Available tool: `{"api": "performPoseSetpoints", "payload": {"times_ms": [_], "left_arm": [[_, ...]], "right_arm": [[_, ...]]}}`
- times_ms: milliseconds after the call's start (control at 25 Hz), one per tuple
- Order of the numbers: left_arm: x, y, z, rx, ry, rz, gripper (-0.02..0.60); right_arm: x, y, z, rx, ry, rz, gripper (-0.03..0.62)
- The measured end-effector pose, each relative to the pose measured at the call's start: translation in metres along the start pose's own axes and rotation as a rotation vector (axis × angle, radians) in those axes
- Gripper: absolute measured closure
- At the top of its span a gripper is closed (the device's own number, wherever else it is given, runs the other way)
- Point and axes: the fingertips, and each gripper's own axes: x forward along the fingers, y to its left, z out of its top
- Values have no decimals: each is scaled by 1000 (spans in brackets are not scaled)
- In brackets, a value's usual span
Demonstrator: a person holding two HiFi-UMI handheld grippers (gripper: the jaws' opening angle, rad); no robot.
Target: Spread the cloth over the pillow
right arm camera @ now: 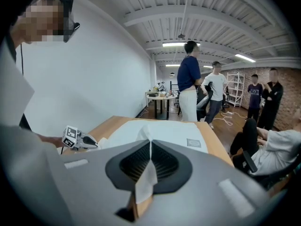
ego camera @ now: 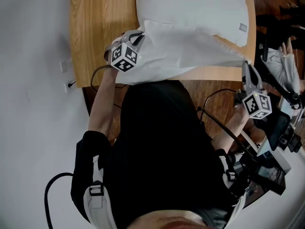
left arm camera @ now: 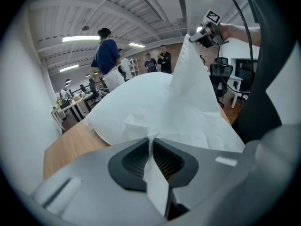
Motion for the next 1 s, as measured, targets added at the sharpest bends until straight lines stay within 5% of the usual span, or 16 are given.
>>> {"api": "performPoseSetpoints", "payload": {"times_ms": [200,560,1000], "left_arm": [[-3,6,-2,-104,-29,-3,569],[-2,5,-2,-122,-53,6,557],[-7,10,-5,-256,-145,7,568]], "right_arm": [[2,2,0,-3,3,1,585],[1,0,0,-1,7,-5,585],[-1,-9,-7,37,19,-27,585]]}}
